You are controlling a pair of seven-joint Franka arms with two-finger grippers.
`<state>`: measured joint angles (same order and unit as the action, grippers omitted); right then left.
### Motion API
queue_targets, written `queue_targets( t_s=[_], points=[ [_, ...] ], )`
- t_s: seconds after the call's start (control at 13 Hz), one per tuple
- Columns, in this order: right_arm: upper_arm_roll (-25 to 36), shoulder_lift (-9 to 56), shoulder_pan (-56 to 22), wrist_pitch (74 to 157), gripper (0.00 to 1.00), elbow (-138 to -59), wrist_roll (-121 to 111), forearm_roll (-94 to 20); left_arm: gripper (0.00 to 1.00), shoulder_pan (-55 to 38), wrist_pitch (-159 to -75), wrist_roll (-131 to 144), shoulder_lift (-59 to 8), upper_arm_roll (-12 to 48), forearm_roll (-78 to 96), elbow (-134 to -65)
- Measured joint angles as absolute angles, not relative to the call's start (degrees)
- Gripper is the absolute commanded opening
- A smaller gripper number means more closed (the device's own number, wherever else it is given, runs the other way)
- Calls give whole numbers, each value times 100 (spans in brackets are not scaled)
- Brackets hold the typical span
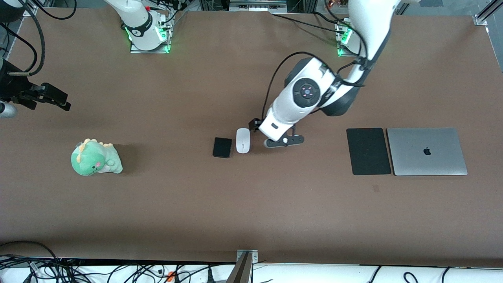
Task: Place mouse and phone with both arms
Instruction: 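Reach the left gripper down to the white mouse and grasp it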
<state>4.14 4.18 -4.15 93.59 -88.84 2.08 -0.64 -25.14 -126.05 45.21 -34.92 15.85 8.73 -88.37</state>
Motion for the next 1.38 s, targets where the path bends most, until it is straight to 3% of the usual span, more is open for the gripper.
queue_targets(
  t_s=[0.46, 0.85, 1.23, 1.31, 1.38],
  points=[
    [397, 488, -514, 9360, 100, -8884, 218, -64, 100, -4056, -12825, 5644, -4758, 931, 18, -7803],
    [397, 491, -515, 9360, 100, -8884, 218, -64, 100, -4151, -12897, 5664, -5285, 808, 12, -7372],
    [397, 491, -515, 9360, 100, -8884, 218, -64, 100, -4118, -12913, 5353, -5377, 749, 8, -7318],
    [397, 491, -515, 9360, 100, -8884, 218, -64, 97, -4116, -12913, 5305, -5394, 741, 8, -7318],
    [397, 491, -515, 9360, 100, -8884, 218, -64, 80, -4115, -12913, 5265, -5404, 738, 8, -7318]
  ],
)
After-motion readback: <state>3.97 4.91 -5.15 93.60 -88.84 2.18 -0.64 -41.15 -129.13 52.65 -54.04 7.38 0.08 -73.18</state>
